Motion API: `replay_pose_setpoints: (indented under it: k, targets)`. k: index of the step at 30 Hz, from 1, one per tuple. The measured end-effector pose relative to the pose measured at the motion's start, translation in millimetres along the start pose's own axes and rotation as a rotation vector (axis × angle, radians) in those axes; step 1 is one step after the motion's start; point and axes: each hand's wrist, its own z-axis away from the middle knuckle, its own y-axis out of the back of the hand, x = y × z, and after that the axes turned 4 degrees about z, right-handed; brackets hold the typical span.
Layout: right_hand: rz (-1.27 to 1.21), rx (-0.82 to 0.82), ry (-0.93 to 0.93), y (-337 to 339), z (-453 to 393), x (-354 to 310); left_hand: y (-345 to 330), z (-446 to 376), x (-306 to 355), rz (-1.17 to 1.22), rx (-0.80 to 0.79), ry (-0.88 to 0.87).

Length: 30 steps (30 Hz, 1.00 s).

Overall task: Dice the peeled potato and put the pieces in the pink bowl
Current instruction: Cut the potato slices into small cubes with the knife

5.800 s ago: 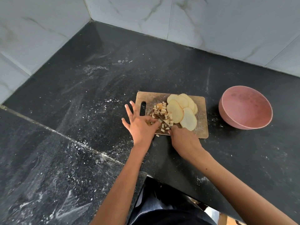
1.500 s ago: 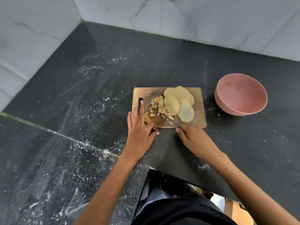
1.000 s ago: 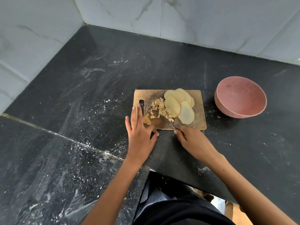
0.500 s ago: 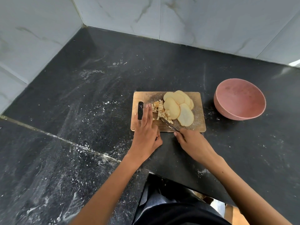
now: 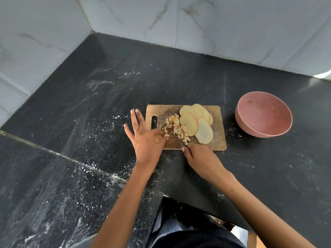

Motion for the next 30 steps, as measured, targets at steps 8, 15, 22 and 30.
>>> replay_pose_setpoints:
  k: [8,15,22,30]
  targets:
    - [0.077,-0.029,0.006,-2.1,-8.5,-12.6,-6.3,0.5,-0.5,0.018,0.017,-0.024]
    - [0.162,-0.093,-0.014,-6.8,-14.6,-22.1,-9.0,-0.1,-0.1,0.043,0.049,-0.044]
    - [0.173,-0.133,-0.105,-4.6,11.2,-5.1,-11.0,2.2,-4.3,0.069,0.038,-0.022]
    - [0.052,-0.012,0.0,1.2,1.7,-13.6,-2.2,17.0,-18.4,0.17,0.187,-0.117]
